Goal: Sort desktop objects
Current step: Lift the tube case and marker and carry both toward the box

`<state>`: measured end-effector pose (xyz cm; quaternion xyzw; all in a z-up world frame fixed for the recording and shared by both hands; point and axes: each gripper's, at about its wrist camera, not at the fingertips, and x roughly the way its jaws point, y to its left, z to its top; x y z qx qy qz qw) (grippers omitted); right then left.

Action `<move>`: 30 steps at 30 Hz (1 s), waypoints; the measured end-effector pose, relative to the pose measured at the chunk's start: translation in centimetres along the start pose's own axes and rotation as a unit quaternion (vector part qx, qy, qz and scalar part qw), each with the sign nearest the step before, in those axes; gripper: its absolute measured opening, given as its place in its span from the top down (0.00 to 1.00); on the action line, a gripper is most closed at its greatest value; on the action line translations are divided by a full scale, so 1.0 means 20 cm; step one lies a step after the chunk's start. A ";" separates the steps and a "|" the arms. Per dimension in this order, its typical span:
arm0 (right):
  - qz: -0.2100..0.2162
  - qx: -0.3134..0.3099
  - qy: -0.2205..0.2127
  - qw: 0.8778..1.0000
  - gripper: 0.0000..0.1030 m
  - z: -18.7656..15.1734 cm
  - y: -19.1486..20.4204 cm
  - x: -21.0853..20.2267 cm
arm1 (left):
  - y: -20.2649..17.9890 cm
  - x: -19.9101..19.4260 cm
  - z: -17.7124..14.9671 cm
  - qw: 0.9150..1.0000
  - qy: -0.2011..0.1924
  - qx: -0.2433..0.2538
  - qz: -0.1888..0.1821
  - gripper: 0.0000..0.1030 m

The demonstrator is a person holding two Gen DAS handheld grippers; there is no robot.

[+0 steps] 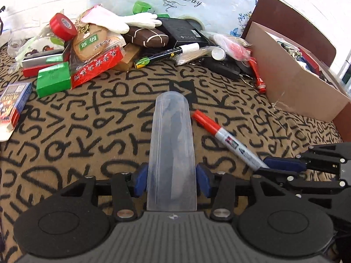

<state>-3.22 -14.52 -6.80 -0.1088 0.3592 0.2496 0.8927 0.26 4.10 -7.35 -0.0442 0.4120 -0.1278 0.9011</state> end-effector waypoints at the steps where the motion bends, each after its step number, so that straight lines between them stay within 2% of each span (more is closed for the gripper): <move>1: 0.001 -0.001 -0.002 1.000 0.84 0.02 0.00 0.01 | -0.01 0.02 0.02 1.000 -0.001 -0.002 0.004 0.45; 4: 0.009 -0.004 -0.004 1.000 0.84 0.06 0.00 0.06 | -0.03 0.06 0.05 1.000 0.004 0.006 0.018 0.45; 6: 0.008 -0.009 0.001 1.000 0.84 0.08 0.00 0.10 | -0.04 0.08 0.06 1.000 0.004 0.017 0.016 0.49; 7: 0.007 -0.011 0.003 1.000 0.84 0.09 0.00 0.11 | -0.04 0.08 0.06 1.000 0.004 0.024 0.014 0.55; 13: 0.010 -0.019 0.010 1.000 0.84 0.14 0.01 0.18 | -0.04 0.10 0.08 0.999 0.010 0.034 0.009 0.54; 16: 0.010 -0.027 0.012 1.000 0.84 0.16 0.03 0.21 | -0.07 0.12 0.09 0.998 0.012 0.051 0.016 0.52; 18: 0.010 -0.028 0.011 1.000 0.84 0.16 0.03 0.22 | -0.09 0.13 0.09 0.998 0.010 0.066 0.022 0.54; 25: 0.013 -0.002 0.001 1.000 0.87 0.14 0.00 0.18 | -0.09 0.11 0.09 0.998 0.009 0.058 0.021 0.55; 30: 0.008 0.027 -0.025 0.999 0.87 0.11 -0.06 0.07 | -0.14 0.06 0.11 0.998 -0.003 0.058 0.001 0.55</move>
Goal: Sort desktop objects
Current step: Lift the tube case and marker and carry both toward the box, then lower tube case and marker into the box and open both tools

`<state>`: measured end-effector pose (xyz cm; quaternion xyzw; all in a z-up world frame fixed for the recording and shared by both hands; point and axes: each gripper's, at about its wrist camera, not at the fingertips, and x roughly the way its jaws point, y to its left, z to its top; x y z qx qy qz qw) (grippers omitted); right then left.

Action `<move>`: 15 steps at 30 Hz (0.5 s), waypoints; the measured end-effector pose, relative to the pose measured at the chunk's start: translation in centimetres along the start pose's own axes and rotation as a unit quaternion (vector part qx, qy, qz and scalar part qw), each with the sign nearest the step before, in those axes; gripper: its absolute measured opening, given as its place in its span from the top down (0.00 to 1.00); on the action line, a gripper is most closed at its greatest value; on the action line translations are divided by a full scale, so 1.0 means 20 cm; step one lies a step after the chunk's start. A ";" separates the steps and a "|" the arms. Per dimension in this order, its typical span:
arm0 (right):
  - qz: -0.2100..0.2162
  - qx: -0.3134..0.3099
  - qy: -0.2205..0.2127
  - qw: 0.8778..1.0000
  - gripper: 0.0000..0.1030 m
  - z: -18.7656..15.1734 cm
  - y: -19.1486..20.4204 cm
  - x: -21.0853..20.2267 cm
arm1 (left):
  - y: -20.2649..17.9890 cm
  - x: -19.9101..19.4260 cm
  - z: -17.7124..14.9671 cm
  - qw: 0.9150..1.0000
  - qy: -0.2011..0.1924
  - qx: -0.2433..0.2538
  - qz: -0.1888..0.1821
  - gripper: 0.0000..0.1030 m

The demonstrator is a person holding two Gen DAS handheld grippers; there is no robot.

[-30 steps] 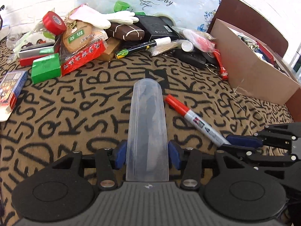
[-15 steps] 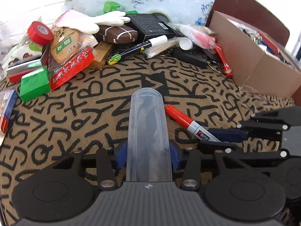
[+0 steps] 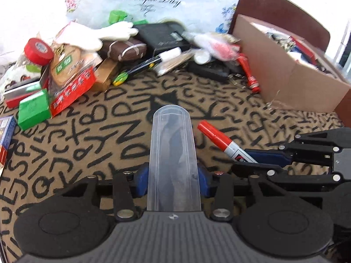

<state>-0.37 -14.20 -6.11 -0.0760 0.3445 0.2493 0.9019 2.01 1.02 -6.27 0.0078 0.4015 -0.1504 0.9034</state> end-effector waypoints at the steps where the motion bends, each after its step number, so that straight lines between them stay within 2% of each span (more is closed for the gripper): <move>1: -0.002 0.006 -0.006 1.000 0.87 0.00 -0.02 -0.03 | -0.01 -0.01 0.02 1.000 -0.004 0.000 -0.007 0.55; 7: -0.039 0.033 -0.058 0.997 0.87 0.02 -0.15 -0.22 | -0.16 -0.08 0.18 0.997 -0.039 0.019 -0.064 0.55; 15: -0.121 0.061 -0.142 0.981 0.87 0.10 -0.41 -0.51 | -0.46 -0.13 0.49 0.984 -0.094 0.045 -0.146 0.55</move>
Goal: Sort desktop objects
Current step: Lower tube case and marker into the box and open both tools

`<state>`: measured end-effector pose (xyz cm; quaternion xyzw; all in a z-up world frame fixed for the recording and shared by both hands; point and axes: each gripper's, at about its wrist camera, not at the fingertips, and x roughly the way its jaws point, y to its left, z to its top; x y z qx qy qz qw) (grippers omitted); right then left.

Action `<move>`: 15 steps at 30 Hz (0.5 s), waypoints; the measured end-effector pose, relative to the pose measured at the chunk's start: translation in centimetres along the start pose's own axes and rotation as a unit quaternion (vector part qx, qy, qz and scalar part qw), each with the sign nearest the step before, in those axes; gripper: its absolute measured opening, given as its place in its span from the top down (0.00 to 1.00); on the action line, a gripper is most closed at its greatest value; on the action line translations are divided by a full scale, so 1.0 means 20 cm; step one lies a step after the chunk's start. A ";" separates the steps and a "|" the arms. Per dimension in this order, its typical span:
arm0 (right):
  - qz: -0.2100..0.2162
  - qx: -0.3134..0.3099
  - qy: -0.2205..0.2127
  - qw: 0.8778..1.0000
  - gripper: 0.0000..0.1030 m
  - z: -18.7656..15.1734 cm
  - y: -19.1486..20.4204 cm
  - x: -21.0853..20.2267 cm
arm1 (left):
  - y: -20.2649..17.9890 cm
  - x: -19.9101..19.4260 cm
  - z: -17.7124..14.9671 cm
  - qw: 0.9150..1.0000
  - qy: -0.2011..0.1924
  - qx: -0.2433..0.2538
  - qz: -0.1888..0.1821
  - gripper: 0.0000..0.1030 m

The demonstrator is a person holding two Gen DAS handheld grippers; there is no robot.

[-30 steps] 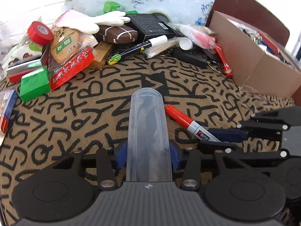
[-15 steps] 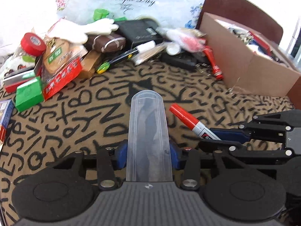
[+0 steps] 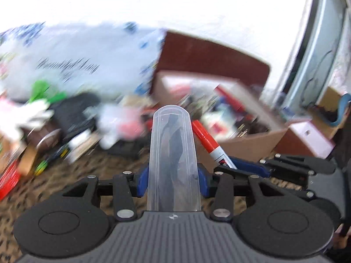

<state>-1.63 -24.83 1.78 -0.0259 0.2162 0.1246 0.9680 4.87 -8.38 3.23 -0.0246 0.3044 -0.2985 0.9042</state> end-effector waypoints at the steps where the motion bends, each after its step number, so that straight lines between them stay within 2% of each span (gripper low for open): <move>1: -0.010 0.003 -0.008 1.000 0.87 0.02 -0.04 -0.01 | -0.03 0.02 0.04 1.000 -0.007 0.003 -0.008 0.55; 6: -0.062 0.024 -0.051 0.996 0.87 0.12 -0.26 -0.07 | -0.18 0.13 0.23 0.999 -0.038 0.002 -0.032 0.55; 15: -0.124 0.073 -0.082 0.986 0.87 0.22 -0.59 0.02 | -0.27 0.41 0.43 0.997 -0.041 -0.035 -0.052 0.55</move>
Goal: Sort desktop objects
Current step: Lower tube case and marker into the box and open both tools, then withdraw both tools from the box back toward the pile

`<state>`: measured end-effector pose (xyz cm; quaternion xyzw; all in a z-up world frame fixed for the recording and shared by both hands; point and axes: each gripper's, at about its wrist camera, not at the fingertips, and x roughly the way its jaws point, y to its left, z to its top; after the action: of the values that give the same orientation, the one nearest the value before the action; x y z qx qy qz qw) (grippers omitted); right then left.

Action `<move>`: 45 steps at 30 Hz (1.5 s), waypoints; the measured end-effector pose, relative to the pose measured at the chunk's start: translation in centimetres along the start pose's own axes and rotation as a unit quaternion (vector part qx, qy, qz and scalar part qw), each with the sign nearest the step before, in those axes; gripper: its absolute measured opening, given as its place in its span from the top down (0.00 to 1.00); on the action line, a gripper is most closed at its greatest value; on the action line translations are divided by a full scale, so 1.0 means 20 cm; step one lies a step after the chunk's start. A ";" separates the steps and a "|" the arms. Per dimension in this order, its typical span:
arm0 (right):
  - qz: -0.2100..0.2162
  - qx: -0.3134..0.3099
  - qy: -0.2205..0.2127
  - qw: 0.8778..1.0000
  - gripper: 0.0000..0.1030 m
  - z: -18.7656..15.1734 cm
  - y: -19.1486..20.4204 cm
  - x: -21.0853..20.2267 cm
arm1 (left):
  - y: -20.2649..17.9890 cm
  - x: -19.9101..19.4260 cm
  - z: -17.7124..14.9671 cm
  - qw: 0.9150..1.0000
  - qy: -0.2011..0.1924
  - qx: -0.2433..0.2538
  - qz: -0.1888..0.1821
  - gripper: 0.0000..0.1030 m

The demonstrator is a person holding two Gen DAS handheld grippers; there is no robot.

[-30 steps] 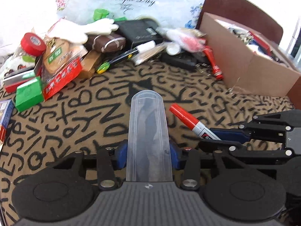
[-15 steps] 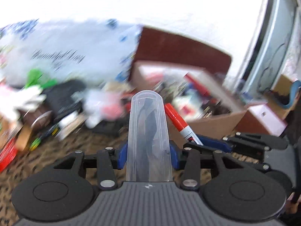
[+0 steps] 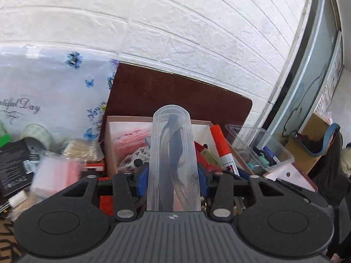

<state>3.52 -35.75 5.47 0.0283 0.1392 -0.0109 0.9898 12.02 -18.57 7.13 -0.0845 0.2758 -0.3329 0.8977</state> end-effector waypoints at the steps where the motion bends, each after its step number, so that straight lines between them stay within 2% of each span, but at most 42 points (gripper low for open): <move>1: -0.006 0.005 0.001 1.000 0.87 0.00 -0.03 0.02 | 0.00 0.03 0.01 1.000 0.000 -0.006 0.000 0.55; 9: -0.029 0.050 0.019 0.998 0.87 -0.03 -0.17 0.29 | 0.06 0.32 0.05 0.999 0.022 -0.033 0.006 0.55; 17: -0.019 0.030 0.053 0.998 0.86 -0.07 -0.18 0.49 | 0.10 0.51 0.04 0.999 0.035 -0.026 0.010 0.54; 18: -0.019 0.014 0.059 0.998 0.84 -0.08 -0.17 0.51 | 0.10 0.50 0.04 0.999 0.030 -0.022 0.011 0.51; 19: -0.021 -0.002 0.061 0.998 0.81 -0.09 -0.15 0.52 | 0.10 0.49 0.03 1.000 0.020 -0.018 0.007 0.37; 20: -0.025 -0.017 0.060 0.998 0.64 -0.10 -0.13 0.51 | 0.10 0.47 0.03 1.000 0.010 -0.013 0.004 0.21; 21: -0.031 -0.030 0.053 0.998 0.47 -0.11 -0.12 0.50 | 0.10 0.44 0.02 1.000 -0.004 -0.007 0.000 0.17; 23: -0.038 -0.050 0.047 0.997 0.43 -0.12 -0.09 0.46 | 0.10 0.39 0.01 1.000 -0.027 0.006 -0.007 0.12; 25: -0.041 -0.056 0.046 0.997 0.37 -0.14 -0.08 0.43 | 0.10 0.36 0.01 0.999 -0.033 0.009 -0.008 0.07; 27: -0.044 -0.052 0.044 0.997 0.17 -0.16 -0.07 0.41 | 0.10 0.34 0.00 0.999 -0.031 0.009 -0.005 0.07; 33: -0.054 -0.044 0.048 0.996 0.09 -0.19 -0.06 0.34 | 0.06 0.29 -0.07 1.000 -0.018 0.019 -0.004 0.07; 39: -0.055 -0.045 0.047 0.996 0.09 -0.16 -0.02 0.26 | 0.01 0.19 -0.12 0.999 -0.011 0.035 0.003 0.07; 45: -0.040 -0.059 0.034 0.997 0.09 -0.12 0.07 0.13 | -0.01 0.07 -0.14 1.000 -0.003 0.021 0.008 0.07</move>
<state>5.47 -34.15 2.41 -0.0352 0.1745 -0.0412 0.9832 11.22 -19.49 4.26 -0.0642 0.2666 -0.3311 0.9029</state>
